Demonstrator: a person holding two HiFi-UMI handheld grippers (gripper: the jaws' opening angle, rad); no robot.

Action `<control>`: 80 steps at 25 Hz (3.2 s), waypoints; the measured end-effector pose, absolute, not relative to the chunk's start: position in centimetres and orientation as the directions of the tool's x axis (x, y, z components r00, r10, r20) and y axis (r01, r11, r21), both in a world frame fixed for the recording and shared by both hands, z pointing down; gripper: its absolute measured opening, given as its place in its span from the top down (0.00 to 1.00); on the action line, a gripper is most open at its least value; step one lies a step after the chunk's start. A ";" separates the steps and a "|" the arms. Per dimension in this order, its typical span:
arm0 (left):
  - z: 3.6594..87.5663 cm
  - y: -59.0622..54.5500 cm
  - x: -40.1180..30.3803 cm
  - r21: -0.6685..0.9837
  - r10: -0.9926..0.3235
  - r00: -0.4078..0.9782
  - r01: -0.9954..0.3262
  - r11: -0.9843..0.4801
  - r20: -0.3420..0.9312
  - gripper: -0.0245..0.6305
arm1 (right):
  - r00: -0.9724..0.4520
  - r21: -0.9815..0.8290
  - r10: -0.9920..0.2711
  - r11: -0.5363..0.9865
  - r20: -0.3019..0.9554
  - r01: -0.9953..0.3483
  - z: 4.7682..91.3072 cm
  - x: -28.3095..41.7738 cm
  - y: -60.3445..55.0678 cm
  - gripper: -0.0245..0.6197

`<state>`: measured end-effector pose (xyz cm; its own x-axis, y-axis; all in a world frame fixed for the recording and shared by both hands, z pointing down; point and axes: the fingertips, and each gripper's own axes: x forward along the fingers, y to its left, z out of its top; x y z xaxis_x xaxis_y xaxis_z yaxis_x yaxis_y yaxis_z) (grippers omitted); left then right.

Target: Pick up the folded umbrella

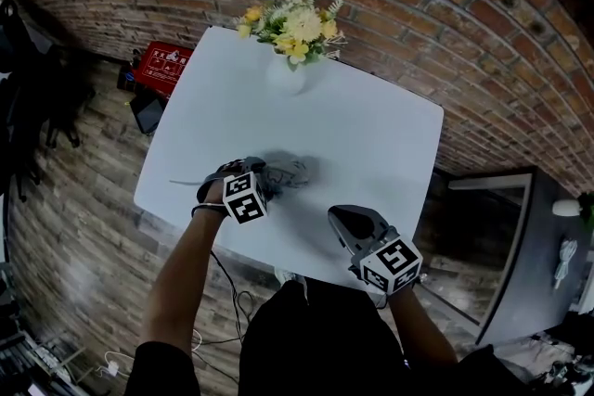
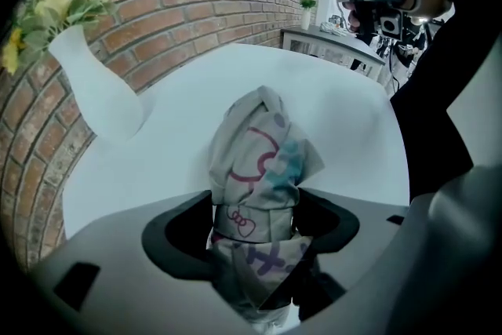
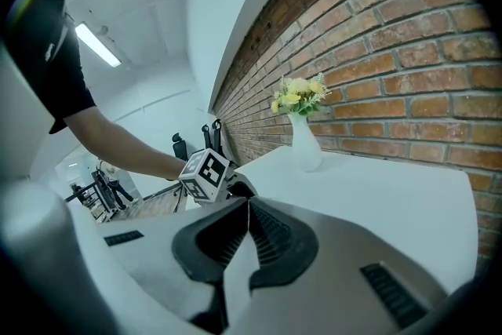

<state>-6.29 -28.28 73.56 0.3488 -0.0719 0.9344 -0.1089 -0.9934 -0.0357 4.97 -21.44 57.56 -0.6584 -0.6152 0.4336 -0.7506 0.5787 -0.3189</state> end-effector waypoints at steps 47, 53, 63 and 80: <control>56.2 -14.0 -10.5 -0.005 -0.412 0.676 -0.517 -0.856 0.611 0.53 | -0.639 -0.230 -0.679 0.600 0.361 -0.767 51.3 0.6 -10.6 0.93; 53.5 -10.0 -10.9 0.002 -0.453 0.700 -0.544 -0.839 0.551 0.53 | -0.641 -0.215 -0.686 0.607 0.344 -0.765 50.4 -0.1 -7.9 0.93; 50.8 -7.1 -12.3 0.045 -0.512 0.713 -0.602 -0.797 0.479 0.53 | -0.639 -0.200 -0.717 0.607 0.278 -0.769 47.4 -0.4 -6.1 0.93; 46.2 -8.2 -11.2 0.211 -0.687 0.654 -0.755 -0.622 0.317 0.53 | -0.675 -0.200 -0.714 0.645 0.185 -0.738 43.8 4.5 -7.2 0.93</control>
<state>-11.24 -8.16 46.16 0.6542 -0.6868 0.3167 -0.7545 -0.6216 0.2105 4.53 -7.17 43.80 -0.6749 -0.7143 0.1852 -0.7375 0.6450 -0.2000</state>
